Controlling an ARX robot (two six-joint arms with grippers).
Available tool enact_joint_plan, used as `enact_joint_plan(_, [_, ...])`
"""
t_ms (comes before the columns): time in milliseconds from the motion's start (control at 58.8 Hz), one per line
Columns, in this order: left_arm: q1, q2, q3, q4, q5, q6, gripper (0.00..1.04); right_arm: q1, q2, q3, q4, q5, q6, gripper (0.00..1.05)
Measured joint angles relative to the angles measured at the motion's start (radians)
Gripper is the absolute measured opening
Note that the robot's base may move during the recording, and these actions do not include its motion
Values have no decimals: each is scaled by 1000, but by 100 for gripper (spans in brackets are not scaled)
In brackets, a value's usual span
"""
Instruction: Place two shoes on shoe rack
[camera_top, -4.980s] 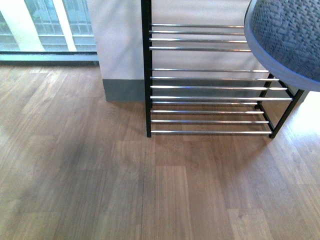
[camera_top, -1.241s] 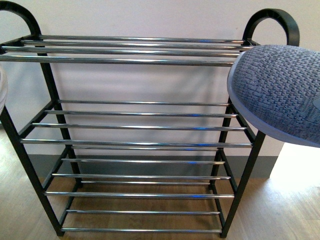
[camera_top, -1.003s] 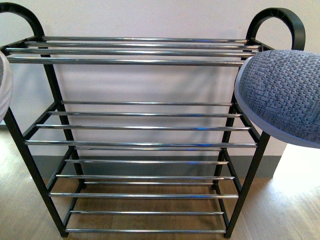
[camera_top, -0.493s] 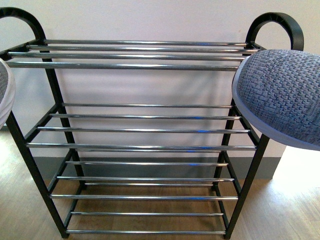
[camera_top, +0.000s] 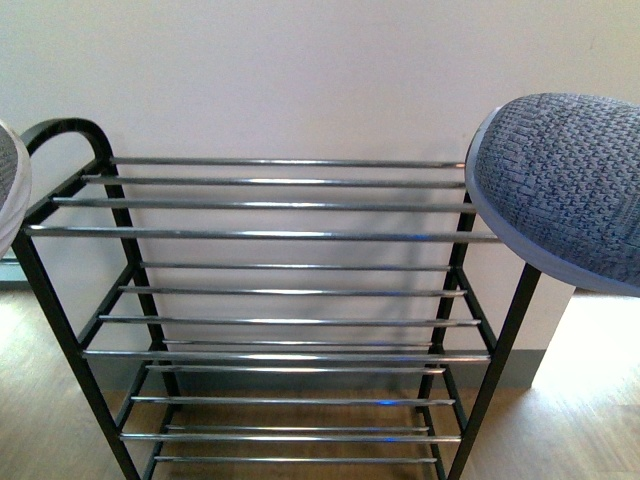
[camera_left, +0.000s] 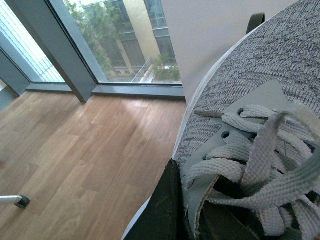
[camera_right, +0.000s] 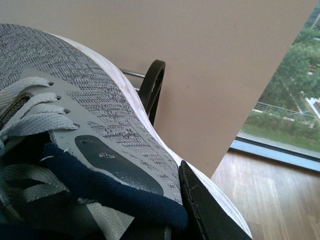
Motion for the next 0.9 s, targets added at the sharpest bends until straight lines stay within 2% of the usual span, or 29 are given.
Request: enact_joint_plan(901, [0,0,0,0,-1,1,2,-2,2,0,0,3,0,1])
